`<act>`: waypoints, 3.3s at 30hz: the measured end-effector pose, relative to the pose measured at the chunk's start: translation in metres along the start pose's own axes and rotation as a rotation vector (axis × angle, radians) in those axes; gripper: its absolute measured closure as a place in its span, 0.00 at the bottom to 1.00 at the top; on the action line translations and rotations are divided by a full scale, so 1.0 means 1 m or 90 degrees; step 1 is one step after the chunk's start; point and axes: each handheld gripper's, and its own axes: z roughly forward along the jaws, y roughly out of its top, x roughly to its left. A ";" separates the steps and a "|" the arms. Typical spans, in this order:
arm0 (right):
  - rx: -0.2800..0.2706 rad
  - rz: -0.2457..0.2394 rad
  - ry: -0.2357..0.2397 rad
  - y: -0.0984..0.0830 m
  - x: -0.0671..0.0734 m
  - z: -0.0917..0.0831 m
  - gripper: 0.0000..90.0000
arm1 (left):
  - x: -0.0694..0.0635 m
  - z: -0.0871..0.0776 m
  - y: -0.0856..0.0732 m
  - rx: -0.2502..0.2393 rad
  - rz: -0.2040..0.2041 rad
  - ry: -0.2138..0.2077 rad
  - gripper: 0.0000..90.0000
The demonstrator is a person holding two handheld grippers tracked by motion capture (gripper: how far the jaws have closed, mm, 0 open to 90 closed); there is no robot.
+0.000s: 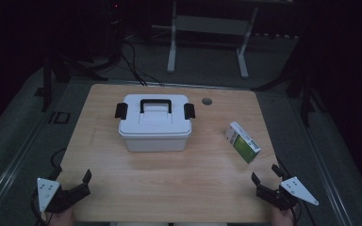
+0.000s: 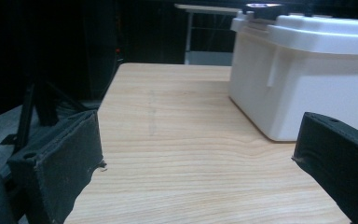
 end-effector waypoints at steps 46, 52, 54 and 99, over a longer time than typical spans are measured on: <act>-0.051 -0.052 0.193 0.081 0.074 0.083 0.14 | -0.017 0.079 0.036 0.103 -0.036 -0.223 0.01; -0.033 -0.076 0.169 0.082 0.084 0.115 0.13 | -0.012 0.098 0.039 0.109 -0.039 -0.222 0.01; -0.017 -0.071 0.154 0.080 0.086 0.126 0.13 | -0.010 0.106 0.038 0.120 -0.031 -0.214 0.01; 0.157 -0.024 0.215 0.068 0.127 0.226 1.00 | -0.034 0.185 0.038 0.217 0.008 -0.271 1.00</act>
